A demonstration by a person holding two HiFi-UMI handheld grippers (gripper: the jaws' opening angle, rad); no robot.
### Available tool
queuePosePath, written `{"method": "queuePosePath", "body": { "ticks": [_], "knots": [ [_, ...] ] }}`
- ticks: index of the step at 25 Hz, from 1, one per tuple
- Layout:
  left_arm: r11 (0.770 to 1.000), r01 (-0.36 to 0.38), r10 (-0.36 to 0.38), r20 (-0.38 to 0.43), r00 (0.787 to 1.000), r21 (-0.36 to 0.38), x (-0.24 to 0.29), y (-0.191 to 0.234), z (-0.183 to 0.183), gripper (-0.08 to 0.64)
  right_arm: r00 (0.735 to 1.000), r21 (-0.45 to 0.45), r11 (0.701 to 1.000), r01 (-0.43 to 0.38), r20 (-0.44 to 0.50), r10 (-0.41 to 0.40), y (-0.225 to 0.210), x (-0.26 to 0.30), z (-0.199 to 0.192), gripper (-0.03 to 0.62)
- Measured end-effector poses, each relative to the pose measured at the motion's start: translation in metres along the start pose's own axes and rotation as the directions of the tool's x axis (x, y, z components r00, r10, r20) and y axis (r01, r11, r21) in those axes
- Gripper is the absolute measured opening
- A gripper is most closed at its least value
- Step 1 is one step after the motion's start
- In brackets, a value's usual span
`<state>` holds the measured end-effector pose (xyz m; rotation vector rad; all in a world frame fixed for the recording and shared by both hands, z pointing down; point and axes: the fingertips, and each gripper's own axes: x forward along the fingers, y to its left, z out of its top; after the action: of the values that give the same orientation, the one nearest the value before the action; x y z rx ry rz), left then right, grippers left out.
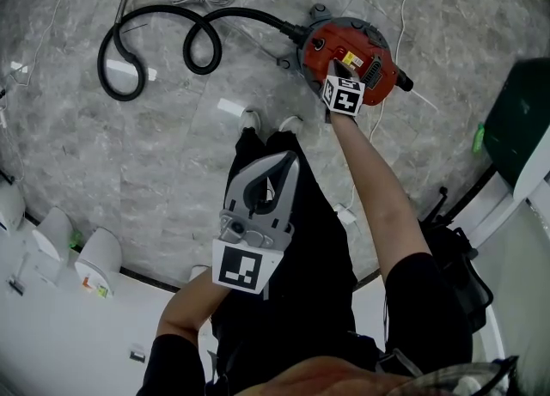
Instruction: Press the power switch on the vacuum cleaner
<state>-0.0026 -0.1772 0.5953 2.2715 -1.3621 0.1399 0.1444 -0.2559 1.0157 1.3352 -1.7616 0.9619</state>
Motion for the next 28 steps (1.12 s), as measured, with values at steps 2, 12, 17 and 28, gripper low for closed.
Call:
{"method": "queuePosePath", "body": {
  "ticks": [2, 12, 17, 28],
  "knots": [
    [1.000, 0.005, -0.005, -0.008, 1.000, 0.000, 0.000, 0.002, -0.002, 0.018, 1.000, 0.007, 1.000, 0.001, 0.016, -0.001, 0.000, -0.001, -0.001, 0.017],
    [1.000, 0.021, -0.021, -0.038, 0.999, 0.008, 0.005, 0.006, -0.013, 0.018, 0.999, 0.044, 0.999, -0.022, 0.037, 0.021, 0.000, -0.010, 0.005, 0.017],
    [0.998, 0.061, -0.060, -0.030, 0.998, 0.032, 0.008, -0.010, -0.003, 0.018, 0.995, 0.066, 0.997, -0.036, 0.094, 0.030, -0.005, -0.043, 0.016, 0.017],
    [0.980, 0.185, -0.185, -0.003, 0.983, 0.080, -0.017, -0.077, 0.049, 0.018, 0.976, 0.115, 0.988, -0.101, 0.205, 0.076, 0.030, -0.185, 0.045, 0.017]
  ]
}}
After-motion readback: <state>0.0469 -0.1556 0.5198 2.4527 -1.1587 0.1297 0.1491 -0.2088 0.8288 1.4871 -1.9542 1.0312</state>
